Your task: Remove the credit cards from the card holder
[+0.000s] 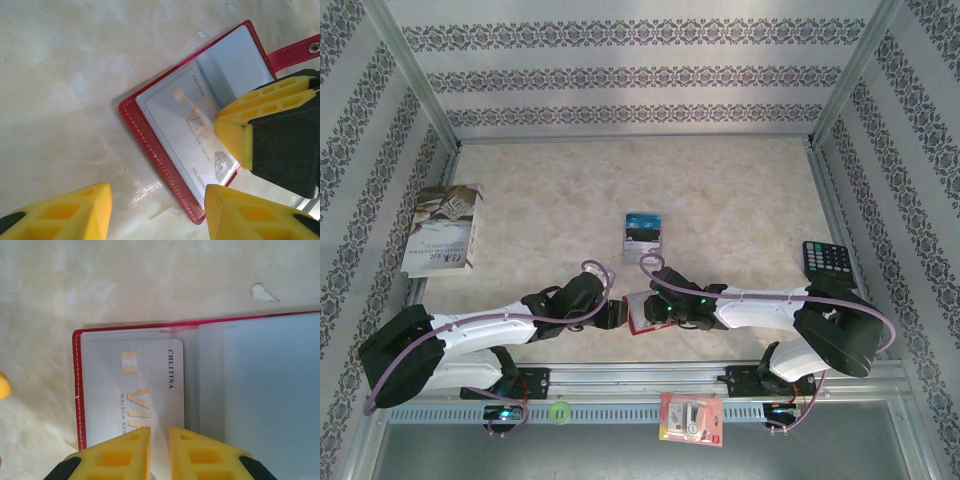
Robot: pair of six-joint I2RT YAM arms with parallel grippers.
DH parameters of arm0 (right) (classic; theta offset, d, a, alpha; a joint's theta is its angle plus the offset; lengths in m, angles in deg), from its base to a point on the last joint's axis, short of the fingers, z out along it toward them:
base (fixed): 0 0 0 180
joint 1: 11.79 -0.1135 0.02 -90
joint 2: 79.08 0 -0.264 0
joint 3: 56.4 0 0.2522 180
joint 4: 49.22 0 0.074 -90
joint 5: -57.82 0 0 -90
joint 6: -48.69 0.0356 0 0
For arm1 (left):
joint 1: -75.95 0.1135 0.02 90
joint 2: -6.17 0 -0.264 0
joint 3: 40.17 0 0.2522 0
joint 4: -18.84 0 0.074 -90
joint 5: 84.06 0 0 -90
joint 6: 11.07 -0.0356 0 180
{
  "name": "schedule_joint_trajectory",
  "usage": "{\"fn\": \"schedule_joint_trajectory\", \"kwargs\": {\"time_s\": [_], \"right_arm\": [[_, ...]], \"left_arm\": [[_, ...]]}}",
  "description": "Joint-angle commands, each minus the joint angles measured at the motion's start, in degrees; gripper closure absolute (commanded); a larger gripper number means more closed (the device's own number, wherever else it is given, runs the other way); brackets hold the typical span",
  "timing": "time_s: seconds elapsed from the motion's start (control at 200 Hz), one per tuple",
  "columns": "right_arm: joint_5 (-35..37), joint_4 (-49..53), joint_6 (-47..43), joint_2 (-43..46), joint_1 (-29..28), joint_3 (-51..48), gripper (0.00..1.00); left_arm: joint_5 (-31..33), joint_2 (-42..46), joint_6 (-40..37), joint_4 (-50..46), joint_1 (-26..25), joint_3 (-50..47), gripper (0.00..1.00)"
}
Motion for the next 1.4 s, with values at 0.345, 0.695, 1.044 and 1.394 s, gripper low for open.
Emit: {"fn": "schedule_joint_trajectory", "kwargs": {"time_s": [0.345, 0.695, 1.044, 1.394], "right_arm": [[20.2, 14.0, -0.2, 0.5, -5.6, 6.4, 0.82], [8.6, 10.5, -7.9, 4.9, -1.8, 4.7, 0.82], [-8.8, 6.5, -10.7, 5.4, 7.5, 0.5, 0.81], [-12.7, 3.7, -10.5, 6.7, 8.2, -0.3, 0.79]], "left_arm": [[1.9, 1.5, -1.0, -3.9, 0.6, 1.7, 0.48], [-2.5, -7.1, -1.1, 3.3, -2.2, 6.0, 0.55], [-4.5, -15.0, -1.0, 7.2, -3.5, 9.7, 0.81], [-1.5, -17.8, -0.5, 4.3, -2.8, 8.3, 0.96]]}}
